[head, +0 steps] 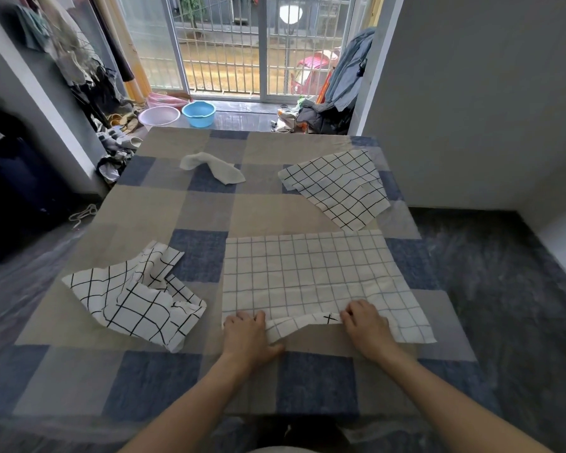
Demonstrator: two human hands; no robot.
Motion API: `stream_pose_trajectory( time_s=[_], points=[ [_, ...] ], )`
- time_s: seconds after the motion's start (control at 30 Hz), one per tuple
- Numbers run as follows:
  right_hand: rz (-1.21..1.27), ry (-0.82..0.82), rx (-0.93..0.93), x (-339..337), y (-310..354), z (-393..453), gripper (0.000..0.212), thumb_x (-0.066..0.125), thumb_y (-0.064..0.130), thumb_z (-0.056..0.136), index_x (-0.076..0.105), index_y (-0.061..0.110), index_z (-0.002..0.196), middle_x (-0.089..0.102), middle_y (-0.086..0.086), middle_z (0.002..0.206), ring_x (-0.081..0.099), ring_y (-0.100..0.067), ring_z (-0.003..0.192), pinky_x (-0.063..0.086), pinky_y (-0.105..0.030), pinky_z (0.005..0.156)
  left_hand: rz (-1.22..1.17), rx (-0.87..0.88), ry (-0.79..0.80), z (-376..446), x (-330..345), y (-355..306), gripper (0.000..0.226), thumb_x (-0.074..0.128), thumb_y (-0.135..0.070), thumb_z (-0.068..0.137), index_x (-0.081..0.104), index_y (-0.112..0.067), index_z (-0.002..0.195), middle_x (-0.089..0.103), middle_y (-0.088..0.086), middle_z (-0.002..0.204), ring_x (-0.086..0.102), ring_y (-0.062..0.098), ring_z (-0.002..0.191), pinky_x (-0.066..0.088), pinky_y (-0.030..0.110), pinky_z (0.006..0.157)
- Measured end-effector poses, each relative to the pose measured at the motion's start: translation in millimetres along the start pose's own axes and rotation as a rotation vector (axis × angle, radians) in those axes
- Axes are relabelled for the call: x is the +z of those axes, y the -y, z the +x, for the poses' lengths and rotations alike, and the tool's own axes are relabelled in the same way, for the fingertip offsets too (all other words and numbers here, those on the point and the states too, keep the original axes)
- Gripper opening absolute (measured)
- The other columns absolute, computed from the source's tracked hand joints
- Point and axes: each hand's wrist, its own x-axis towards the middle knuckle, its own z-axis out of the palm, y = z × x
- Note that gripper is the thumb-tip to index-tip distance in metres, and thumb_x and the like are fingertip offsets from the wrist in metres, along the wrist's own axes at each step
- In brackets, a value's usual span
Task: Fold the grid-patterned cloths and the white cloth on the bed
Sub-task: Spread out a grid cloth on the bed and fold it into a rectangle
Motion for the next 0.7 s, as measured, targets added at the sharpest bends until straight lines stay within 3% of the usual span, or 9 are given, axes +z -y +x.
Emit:
stream_pose_trajectory(
  time_s=[0.1, 0.27, 0.33, 0.4, 0.47, 0.57, 0.7],
  points=[
    [0.053, -0.027, 0.013, -3, 2, 3, 0.022, 0.041, 0.033, 0.098, 0.049, 0.021, 0.082, 0.05, 0.004, 0.09, 0.047, -0.015, 0.087, 0.039, -0.036, 0.079, -0.035, -0.015, -0.009, 3, -5, -4, 0.066, 0.051, -0.066, 0.078, 0.04, -0.018, 0.123, 0.058, 0.014, 0.115, 0.056, 0.031, 0.105, 0.042, 0.039, 0.086],
    [0.068, -0.138, -0.111, -11, 4, -1, 0.022, 0.047, 0.036, 0.096, 0.048, 0.022, 0.079, 0.05, 0.006, 0.083, 0.049, -0.015, 0.08, 0.04, -0.033, 0.071, -0.021, 0.058, -0.042, 2, -8, 6, 0.043, 0.046, -0.021, 0.091, 0.036, -0.017, 0.133, 0.062, 0.014, 0.113, 0.061, 0.033, 0.103, 0.047, 0.039, 0.084],
    [0.023, -0.157, -0.212, -12, 2, -7, 0.027, 0.053, 0.05, 0.089, 0.051, 0.023, 0.091, 0.052, 0.01, 0.09, 0.049, -0.012, 0.084, 0.04, -0.03, 0.076, -0.068, 0.107, -0.026, 2, -11, 15, 0.038, 0.044, -0.02, 0.092, 0.04, -0.017, 0.13, 0.064, 0.013, 0.115, 0.061, 0.032, 0.104, 0.049, 0.039, 0.084],
    [-0.106, -0.095, -0.332, -9, -1, -12, 0.051, 0.061, 0.058, 0.078, 0.052, 0.023, 0.114, 0.054, 0.011, 0.111, 0.051, -0.01, 0.101, 0.04, -0.03, 0.092, -0.127, 0.133, 0.03, 4, -15, 24, 0.036, 0.042, -0.023, 0.092, 0.042, -0.018, 0.127, 0.063, 0.013, 0.119, 0.06, 0.034, 0.106, 0.05, 0.041, 0.085],
    [-0.274, -0.028, -0.38, -4, -9, -11, 0.058, 0.068, 0.041, 0.075, 0.05, 0.022, 0.127, 0.052, 0.007, 0.127, 0.05, -0.014, 0.117, 0.035, -0.032, 0.102, -0.124, 0.154, 0.074, 6, -21, 30, 0.04, 0.041, -0.023, 0.092, 0.041, -0.022, 0.131, 0.061, 0.014, 0.122, 0.059, 0.036, 0.108, 0.049, 0.041, 0.086],
    [-0.376, -0.056, -0.28, -5, -28, -5, 0.045, 0.067, 0.009, 0.075, 0.06, 0.022, 0.118, 0.057, 0.001, 0.132, 0.054, -0.021, 0.118, 0.04, -0.036, 0.098, 0.002, 0.235, 0.036, 2, -27, 40, 0.042, 0.039, -0.016, 0.093, 0.043, -0.022, 0.134, 0.062, 0.013, 0.121, 0.06, 0.034, 0.108, 0.048, 0.041, 0.083],
    [-0.414, -0.068, -0.135, -28, -65, -14, 0.036, 0.064, 0.006, 0.077, 0.069, 0.027, 0.106, 0.066, 0.003, 0.119, 0.06, -0.021, 0.109, 0.047, -0.034, 0.089, 0.145, 0.292, 0.037, -2, -23, 55, 0.045, 0.041, -0.013, 0.093, 0.039, -0.024, 0.136, 0.062, 0.008, 0.12, 0.06, 0.03, 0.106, 0.052, 0.042, 0.083]
  ],
)
